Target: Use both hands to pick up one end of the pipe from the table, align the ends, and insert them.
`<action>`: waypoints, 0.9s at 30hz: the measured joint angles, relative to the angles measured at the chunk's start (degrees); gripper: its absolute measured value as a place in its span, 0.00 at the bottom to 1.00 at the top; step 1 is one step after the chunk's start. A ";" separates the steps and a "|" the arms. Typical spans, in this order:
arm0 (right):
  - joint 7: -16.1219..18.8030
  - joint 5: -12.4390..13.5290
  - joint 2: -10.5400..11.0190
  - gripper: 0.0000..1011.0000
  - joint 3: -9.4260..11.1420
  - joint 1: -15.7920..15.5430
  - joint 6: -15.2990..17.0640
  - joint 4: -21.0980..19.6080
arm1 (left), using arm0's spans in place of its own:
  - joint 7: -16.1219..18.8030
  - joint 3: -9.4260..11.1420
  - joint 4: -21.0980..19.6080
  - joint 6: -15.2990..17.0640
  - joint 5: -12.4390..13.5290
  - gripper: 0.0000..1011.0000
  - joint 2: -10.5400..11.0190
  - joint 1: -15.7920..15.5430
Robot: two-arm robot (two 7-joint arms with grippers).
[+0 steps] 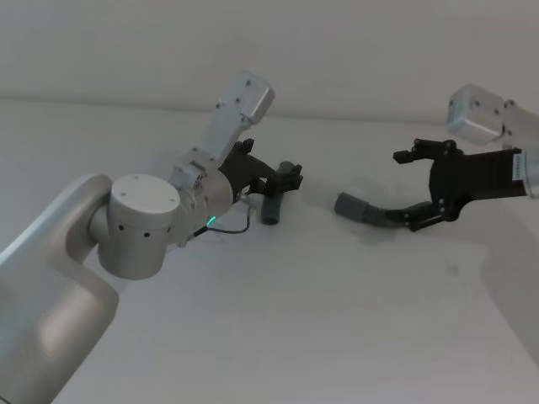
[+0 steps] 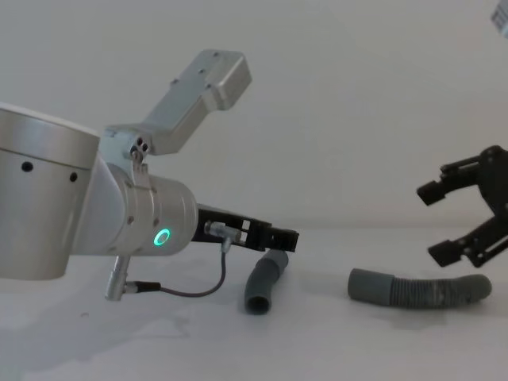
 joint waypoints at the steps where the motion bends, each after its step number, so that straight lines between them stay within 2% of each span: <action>1: 0.94 -0.09 0.52 0.99 -0.47 0.72 1.58 0.02 | 0.14 0.20 0.05 0.28 0.43 0.99 -0.01 -0.15; 7: 3.01 -0.17 1.57 0.99 -1.52 1.96 5.35 0.09 | 0.95 0.45 0.74 0.89 1.51 0.99 -0.14 -0.46; 13: 4.18 -0.16 2.00 0.99 -2.26 2.82 7.57 0.69 | 1.44 0.53 1.80 1.49 2.23 0.99 -0.55 -0.76; 19: 4.77 0.24 2.01 0.99 -2.67 3.34 8.78 1.62 | 0.98 0.40 2.82 2.56 2.12 0.99 -1.08 -1.00; 27: 4.93 1.26 1.61 0.99 -2.78 3.71 9.48 2.73 | -0.83 -0.22 4.10 3.64 0.61 0.99 -2.34 -1.20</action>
